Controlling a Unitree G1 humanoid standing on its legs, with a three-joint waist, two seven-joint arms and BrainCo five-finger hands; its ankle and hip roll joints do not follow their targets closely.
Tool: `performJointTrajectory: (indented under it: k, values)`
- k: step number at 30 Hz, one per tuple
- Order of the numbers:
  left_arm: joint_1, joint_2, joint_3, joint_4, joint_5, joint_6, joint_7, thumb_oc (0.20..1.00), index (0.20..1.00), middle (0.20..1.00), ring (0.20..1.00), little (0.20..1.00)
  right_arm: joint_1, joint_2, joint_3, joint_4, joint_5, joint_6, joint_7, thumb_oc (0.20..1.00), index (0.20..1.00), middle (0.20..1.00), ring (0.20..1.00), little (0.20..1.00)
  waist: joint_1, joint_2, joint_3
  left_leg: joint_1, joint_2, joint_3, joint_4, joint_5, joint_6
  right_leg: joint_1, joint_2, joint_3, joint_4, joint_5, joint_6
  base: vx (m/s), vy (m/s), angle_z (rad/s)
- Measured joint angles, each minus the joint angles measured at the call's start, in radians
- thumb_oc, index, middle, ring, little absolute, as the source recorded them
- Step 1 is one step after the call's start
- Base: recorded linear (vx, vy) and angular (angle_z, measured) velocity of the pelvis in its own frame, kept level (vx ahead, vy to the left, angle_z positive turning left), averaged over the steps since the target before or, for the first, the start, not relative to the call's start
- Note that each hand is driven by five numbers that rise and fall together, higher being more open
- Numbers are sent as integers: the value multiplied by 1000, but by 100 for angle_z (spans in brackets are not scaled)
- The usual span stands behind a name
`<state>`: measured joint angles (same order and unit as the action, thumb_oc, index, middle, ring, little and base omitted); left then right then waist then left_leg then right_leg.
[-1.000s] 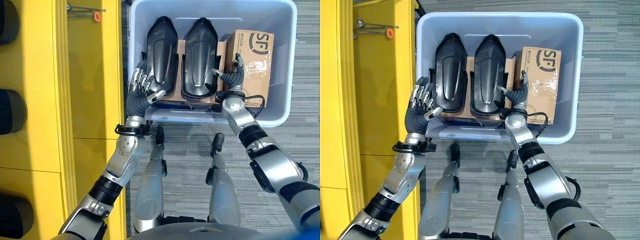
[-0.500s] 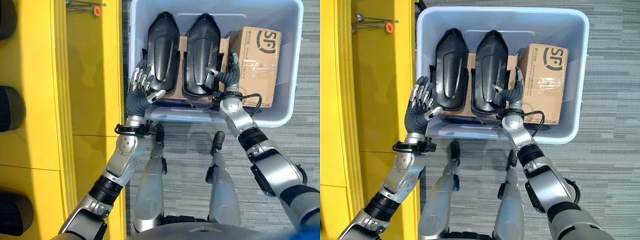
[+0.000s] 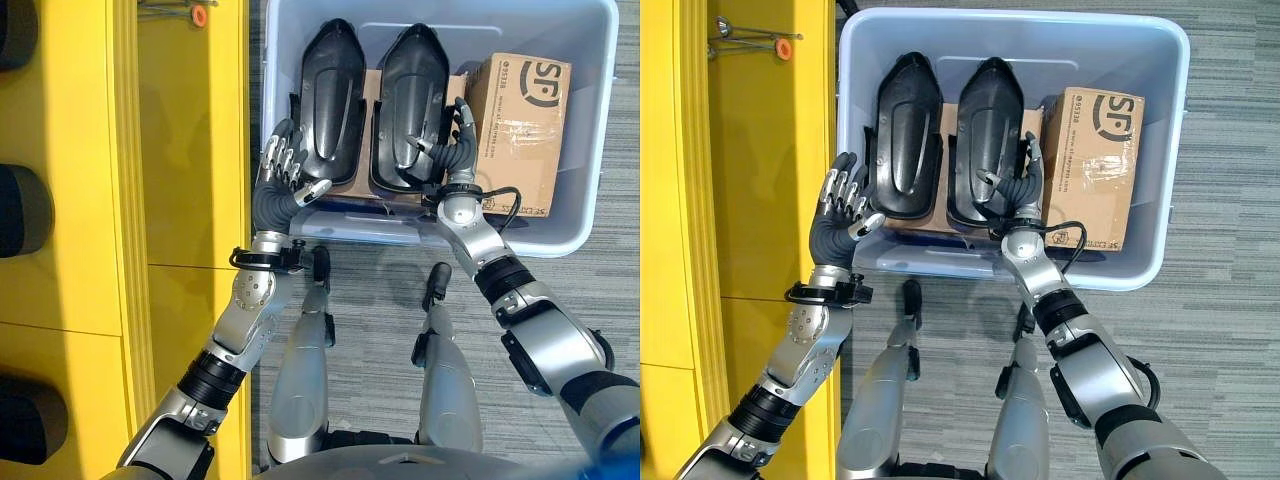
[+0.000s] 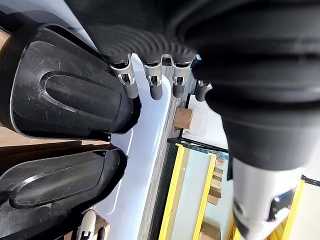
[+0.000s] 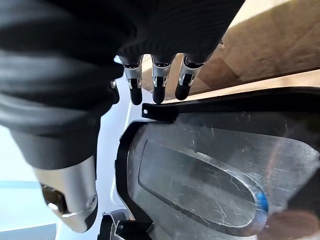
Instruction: Move parts from the plastic box to the shelf.
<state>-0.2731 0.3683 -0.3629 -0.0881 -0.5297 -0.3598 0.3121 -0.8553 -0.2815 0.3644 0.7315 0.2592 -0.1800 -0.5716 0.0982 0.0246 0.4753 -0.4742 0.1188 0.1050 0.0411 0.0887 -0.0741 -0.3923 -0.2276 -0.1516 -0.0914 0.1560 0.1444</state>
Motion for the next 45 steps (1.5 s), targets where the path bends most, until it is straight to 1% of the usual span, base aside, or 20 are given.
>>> performJointTrajectory:
  k: [9,11,15,24,30,41,45]
  values:
    - [0,1,-1,0,-1,0,0,1000,1000,1000,1000,1000,-4,7,-5,89,5,4,-1,1000,1000,1000,1000,1000,0,0,1,-3,0,-1,0,0,0,-3,0,0,0,0,0,0,0,0]
    - [0,1,-1,0,-1,0,0,1000,1000,1000,1000,1000,-6,7,-6,90,5,4,-1,1000,1000,1000,1000,1000,1,1,2,-6,0,-1,0,0,0,-6,0,0,0,0,0,0,0,0]
    - [-1,5,-1,0,-1,0,0,1000,1000,1000,1000,1000,-10,5,-21,91,6,4,-2,1000,1000,1000,1000,1000,1,3,27,-12,-1,0,1,0,0,-12,-1,0,0,0,0,0,0,0]
    - [-10,11,-1,0,-1,0,0,1000,1000,1000,1000,1000,-11,-5,-43,93,14,1,-20,1000,1000,1000,1000,1000,1,5,29,-18,-1,1,1,1,1,-18,-1,1,0,0,0,0,0,0]
    - [-12,13,-1,0,-3,-1,0,1000,1000,1000,1000,1000,-16,-5,-43,134,29,0,-21,1000,1000,1000,1000,1000,3,5,29,-27,-2,0,1,1,1,-28,-2,1,0,1,0,0,0,0]
    - [-15,21,-2,0,-4,-1,1,1000,1000,1000,1000,1000,-85,-3,-42,229,32,-1,-20,1000,1000,1000,1000,1000,5,7,32,-56,-3,4,1,3,3,-59,-3,6,0,5,0,0,0,0]
    - [-16,39,-1,0,-6,-1,1,1000,1000,1000,1000,1000,-105,-4,-42,249,33,-1,-21,1000,1000,1000,1000,1000,8,7,33,-57,-5,4,1,3,3,-62,-5,6,0,5,0,0,0,0]
